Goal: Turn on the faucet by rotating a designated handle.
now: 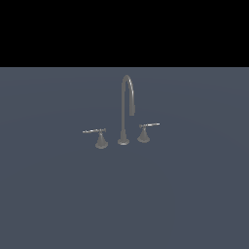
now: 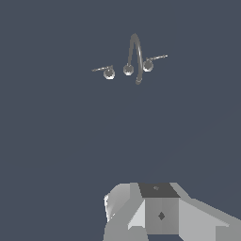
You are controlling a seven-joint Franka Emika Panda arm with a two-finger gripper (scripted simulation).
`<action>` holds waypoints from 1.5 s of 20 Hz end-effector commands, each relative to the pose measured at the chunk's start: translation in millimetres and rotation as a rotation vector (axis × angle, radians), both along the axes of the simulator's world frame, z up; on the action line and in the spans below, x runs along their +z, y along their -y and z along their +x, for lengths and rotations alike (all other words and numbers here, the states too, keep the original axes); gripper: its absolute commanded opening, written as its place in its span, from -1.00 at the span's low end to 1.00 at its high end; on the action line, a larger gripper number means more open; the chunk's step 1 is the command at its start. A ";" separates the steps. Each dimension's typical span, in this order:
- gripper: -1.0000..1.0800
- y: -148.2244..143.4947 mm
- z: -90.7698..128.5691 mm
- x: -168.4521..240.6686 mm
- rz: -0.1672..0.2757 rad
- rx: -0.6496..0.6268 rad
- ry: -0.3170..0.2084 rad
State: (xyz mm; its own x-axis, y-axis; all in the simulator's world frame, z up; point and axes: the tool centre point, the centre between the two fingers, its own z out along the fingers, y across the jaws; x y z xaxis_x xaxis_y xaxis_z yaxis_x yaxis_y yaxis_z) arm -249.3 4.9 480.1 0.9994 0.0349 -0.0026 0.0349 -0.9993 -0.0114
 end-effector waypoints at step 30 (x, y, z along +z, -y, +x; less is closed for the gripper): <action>-1.00 -21.4 60.0 -24.6 0.107 -0.107 -0.009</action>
